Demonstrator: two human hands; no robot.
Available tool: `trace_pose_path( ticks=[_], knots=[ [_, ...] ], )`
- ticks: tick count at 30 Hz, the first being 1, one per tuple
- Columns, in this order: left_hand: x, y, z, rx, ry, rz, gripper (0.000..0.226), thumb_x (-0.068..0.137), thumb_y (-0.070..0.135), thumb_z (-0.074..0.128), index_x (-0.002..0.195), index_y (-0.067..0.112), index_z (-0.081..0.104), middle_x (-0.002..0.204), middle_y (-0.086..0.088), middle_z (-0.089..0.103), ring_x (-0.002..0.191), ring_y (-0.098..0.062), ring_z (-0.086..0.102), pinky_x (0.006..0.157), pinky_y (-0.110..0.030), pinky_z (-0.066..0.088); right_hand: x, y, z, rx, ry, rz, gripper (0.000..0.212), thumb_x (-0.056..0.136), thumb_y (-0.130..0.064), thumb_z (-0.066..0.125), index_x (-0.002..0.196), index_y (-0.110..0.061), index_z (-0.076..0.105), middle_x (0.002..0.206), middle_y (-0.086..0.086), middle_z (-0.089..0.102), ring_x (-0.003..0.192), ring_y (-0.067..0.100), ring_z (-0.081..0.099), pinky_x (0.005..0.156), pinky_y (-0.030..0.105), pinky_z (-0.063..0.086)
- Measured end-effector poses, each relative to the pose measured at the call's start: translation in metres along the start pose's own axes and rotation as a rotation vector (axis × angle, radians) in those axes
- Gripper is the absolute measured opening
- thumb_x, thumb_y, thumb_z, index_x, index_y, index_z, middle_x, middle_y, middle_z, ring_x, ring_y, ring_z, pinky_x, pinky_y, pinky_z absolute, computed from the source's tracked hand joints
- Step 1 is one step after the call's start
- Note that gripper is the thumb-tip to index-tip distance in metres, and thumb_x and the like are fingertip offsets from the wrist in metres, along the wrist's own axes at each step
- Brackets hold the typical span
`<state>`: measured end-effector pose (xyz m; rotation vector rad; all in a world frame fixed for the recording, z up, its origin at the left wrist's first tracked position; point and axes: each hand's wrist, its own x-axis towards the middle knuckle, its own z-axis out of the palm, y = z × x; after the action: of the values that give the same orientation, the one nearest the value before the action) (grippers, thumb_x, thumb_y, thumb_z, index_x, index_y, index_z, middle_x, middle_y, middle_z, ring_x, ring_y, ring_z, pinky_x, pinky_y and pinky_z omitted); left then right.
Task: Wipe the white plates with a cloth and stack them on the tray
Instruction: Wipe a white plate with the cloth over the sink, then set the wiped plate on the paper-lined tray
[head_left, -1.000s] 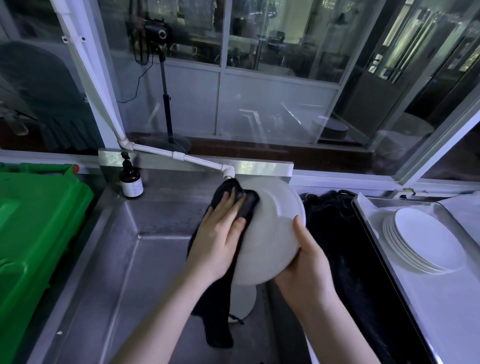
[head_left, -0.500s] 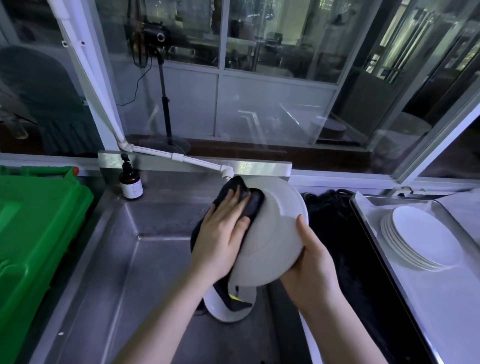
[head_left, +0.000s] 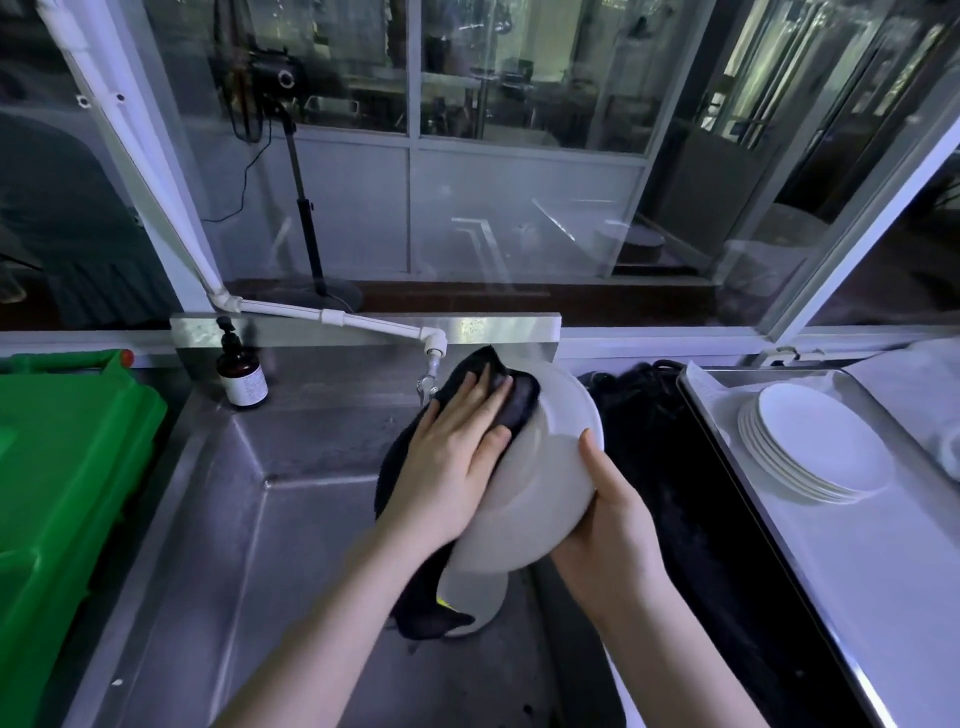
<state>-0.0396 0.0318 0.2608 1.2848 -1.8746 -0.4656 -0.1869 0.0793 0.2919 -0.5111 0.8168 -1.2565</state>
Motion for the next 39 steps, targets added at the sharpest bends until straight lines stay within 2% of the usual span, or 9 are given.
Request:
trace_pose_path(
  ticks=[4,8,12,17,20,24,27,32,39],
  knots=[
    [-0.01,-0.009,0.006,-0.073,0.134,-0.232,0.047,0.104,0.02,0.045,0.149,0.026,0.039,0.149,-0.002,0.048,0.135,-0.021,0.047,0.099,-0.028,0.039,-0.01,-0.011,-0.011,-0.027,0.005,-0.075,0.041,0.094,-0.04,0.054,0.114,-0.012,0.076,0.127,0.017,0.068,0.119,0.031,0.065,0.104,0.049,0.046],
    [-0.016,-0.01,0.012,-0.026,0.143,-0.406,0.036,0.104,0.028,0.044,0.137,0.025,0.056,0.1,-0.014,0.073,0.092,-0.035,0.065,0.063,-0.027,0.029,-0.012,-0.03,-0.025,-0.066,0.06,-0.164,0.041,0.096,-0.039,0.053,0.119,-0.012,0.072,0.125,0.016,0.069,0.118,0.031,0.066,0.098,0.049,0.05],
    [-0.005,0.003,0.011,-0.044,0.154,-0.459,0.023,0.101,0.029,0.051,0.11,0.012,0.065,0.088,-0.014,0.07,0.089,-0.037,0.064,0.061,-0.03,0.029,-0.013,-0.054,-0.04,-0.159,0.039,-0.291,0.038,0.098,-0.036,0.054,0.119,-0.01,0.072,0.124,0.016,0.07,0.116,0.031,0.067,0.097,0.049,0.055],
    [0.017,0.036,0.014,-0.551,-0.004,-0.685,0.036,0.099,0.035,0.055,0.134,0.031,0.054,0.13,0.003,0.061,0.119,-0.02,0.058,0.107,-0.039,0.043,-0.021,-0.068,-0.055,-0.791,0.102,-0.495,0.047,0.092,-0.045,0.056,0.076,-0.002,0.06,0.069,0.004,0.056,0.064,0.019,0.051,0.057,0.036,0.038],
    [0.025,0.061,0.016,-0.881,-0.275,-0.839,0.051,0.091,0.061,0.053,0.114,0.02,0.074,0.114,-0.008,0.073,0.105,-0.026,0.069,0.093,-0.04,0.054,-0.024,-0.075,-0.066,-1.056,0.007,-0.565,0.046,0.095,-0.042,0.052,0.075,-0.001,0.054,0.063,-0.005,0.039,0.059,0.008,0.036,0.055,0.029,0.028],
    [0.032,0.073,0.032,-1.083,-0.331,-0.889,0.056,0.079,0.07,0.059,0.092,0.019,0.08,0.102,-0.013,0.076,0.092,-0.025,0.074,0.066,-0.032,0.059,-0.03,-0.085,-0.086,-1.415,-0.242,-0.645,0.036,0.101,-0.023,0.053,0.135,-0.017,0.063,0.12,-0.024,0.067,0.098,-0.017,0.056,0.092,0.005,0.041],
    [0.036,0.076,0.051,-1.061,-0.269,-0.909,0.044,0.079,0.055,0.069,0.094,0.015,0.08,0.101,-0.015,0.075,0.091,-0.027,0.074,0.068,-0.032,0.059,-0.032,-0.099,-0.113,-1.677,-0.335,-0.732,0.047,0.102,-0.021,0.055,0.149,-0.02,0.046,0.153,-0.007,0.045,0.14,-0.002,0.042,0.118,0.025,0.032],
    [0.041,0.098,0.096,-0.894,-0.198,-0.849,0.019,0.079,0.019,0.072,0.095,0.008,0.076,0.093,-0.017,0.076,0.079,-0.028,0.074,0.07,-0.034,0.057,-0.034,-0.129,-0.166,-2.002,-0.382,-0.771,0.052,0.102,-0.021,0.058,0.151,-0.023,0.042,0.157,-0.005,0.039,0.145,0.019,0.039,0.115,0.05,0.038],
    [0.056,0.136,0.16,-0.888,-0.104,-0.868,0.015,0.082,0.01,0.067,0.08,0.021,0.078,0.09,-0.01,0.077,0.087,-0.032,0.073,0.089,-0.051,0.054,-0.043,-0.179,-0.23,-1.804,-0.137,-0.504,0.073,0.082,-0.053,0.073,0.145,-0.043,0.038,0.157,-0.016,0.033,0.152,0.013,0.02,0.126,0.039,0.009]
  ],
)
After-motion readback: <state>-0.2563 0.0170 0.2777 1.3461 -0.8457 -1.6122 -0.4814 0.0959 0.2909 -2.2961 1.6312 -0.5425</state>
